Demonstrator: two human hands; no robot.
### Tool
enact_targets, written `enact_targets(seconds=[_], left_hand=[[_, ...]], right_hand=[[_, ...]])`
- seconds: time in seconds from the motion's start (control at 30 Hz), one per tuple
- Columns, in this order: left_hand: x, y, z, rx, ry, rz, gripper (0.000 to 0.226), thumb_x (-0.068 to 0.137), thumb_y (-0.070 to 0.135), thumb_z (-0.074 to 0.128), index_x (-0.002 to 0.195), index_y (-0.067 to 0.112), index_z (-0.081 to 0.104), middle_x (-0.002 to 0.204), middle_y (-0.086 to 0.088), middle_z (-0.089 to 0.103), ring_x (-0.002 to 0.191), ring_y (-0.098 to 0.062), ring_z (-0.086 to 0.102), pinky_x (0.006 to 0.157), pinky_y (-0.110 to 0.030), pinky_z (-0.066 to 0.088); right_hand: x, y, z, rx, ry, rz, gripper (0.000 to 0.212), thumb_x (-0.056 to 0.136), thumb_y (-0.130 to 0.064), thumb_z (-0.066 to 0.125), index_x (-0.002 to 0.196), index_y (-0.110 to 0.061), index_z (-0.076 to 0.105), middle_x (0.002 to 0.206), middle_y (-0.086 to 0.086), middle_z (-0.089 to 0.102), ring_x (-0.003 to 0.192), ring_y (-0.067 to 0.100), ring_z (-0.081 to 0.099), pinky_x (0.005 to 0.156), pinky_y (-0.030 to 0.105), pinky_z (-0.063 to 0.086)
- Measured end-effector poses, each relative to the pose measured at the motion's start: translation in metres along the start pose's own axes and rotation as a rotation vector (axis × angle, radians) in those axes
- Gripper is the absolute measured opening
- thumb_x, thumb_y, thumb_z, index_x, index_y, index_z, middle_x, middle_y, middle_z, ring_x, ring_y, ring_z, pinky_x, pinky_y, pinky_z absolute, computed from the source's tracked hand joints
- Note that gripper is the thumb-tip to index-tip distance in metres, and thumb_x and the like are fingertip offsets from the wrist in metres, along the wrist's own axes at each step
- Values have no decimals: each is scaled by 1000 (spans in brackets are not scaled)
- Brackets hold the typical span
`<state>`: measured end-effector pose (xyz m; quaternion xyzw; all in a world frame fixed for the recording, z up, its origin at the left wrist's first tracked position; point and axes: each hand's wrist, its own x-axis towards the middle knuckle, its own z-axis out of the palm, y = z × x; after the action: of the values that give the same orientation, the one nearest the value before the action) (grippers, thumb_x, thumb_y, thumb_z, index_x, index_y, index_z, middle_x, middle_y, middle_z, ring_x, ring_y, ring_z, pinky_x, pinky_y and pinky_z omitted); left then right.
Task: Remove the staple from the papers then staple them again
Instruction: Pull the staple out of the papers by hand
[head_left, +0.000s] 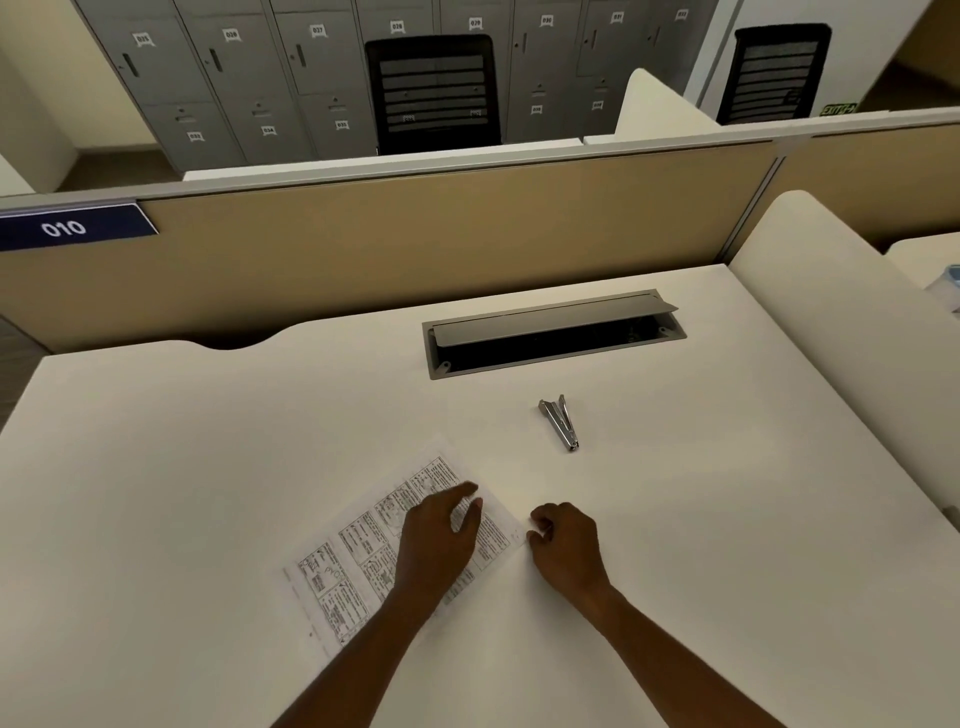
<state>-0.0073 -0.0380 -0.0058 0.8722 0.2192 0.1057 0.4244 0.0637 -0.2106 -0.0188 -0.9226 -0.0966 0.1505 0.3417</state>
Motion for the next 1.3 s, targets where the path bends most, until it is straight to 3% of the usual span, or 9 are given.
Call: enact_targets(seconds=[0.07,0.17,0.3,0.5,0.67,0.8,1.0,1.13,1.3], left_hand=[[-10,-3,4,127,-102,-1,34,96,40,70,127,26,73,92,12,72,98,-12,65,88,-29,52],[-21,-12,13,197,-189,-20,42,94,45,70,131,27,68,91,13,59,97,-10,56,80,-21,42],[-25,-21,22,164,-248,-36,52,91,39,75,139,22,63,104,2,65,103,-17,59,89,-29,49],[-25,-28,20,79,-219,-40,58,83,23,85,137,13,64,86,5,60,91,-22,63,90,-35,52],[-24,-28,15,-22,-206,-65,58,77,18,89,131,14,69,81,6,65,74,-8,59,74,-8,44],[-24,-31,13,-88,-204,-103,60,76,18,91,132,18,68,85,7,69,68,1,58,70,-3,47],[-26,-33,11,-77,-219,-79,65,72,29,93,132,23,68,90,9,71,71,1,56,70,-4,45],[-27,-30,10,-119,-209,-88,67,70,35,96,130,22,68,94,5,73,74,-4,58,70,-6,46],[-29,-19,-5,-82,-150,67,65,72,38,92,129,19,68,113,5,70,98,-12,66,85,-20,54]], right_hand=[[-5,-2,4,-39,-16,10,25,86,-9,70,111,-7,70,105,9,65,96,23,64,78,18,40],[-11,-8,10,-95,-17,30,30,89,-13,69,117,-6,68,113,10,64,105,25,64,86,24,47],[-13,-17,15,-83,20,82,26,88,-11,67,113,-4,70,111,12,67,107,27,65,90,32,51],[-12,-24,16,-12,13,181,26,79,-4,70,105,-4,71,110,13,68,102,27,65,81,25,49],[-12,-27,13,46,-20,220,30,74,0,68,104,-3,68,110,13,66,103,28,64,89,32,52],[-14,-28,12,135,-39,227,28,76,-2,73,103,-6,68,101,7,69,94,22,67,70,15,44],[-16,-34,11,401,28,329,23,76,-6,80,95,-13,70,82,-1,68,80,18,67,75,27,55],[-20,-38,11,594,48,335,15,79,-2,78,80,-17,73,76,3,73,75,21,72,65,28,58],[-27,-55,3,882,21,392,15,80,4,78,89,-7,74,86,15,74,79,26,72,73,33,61]])
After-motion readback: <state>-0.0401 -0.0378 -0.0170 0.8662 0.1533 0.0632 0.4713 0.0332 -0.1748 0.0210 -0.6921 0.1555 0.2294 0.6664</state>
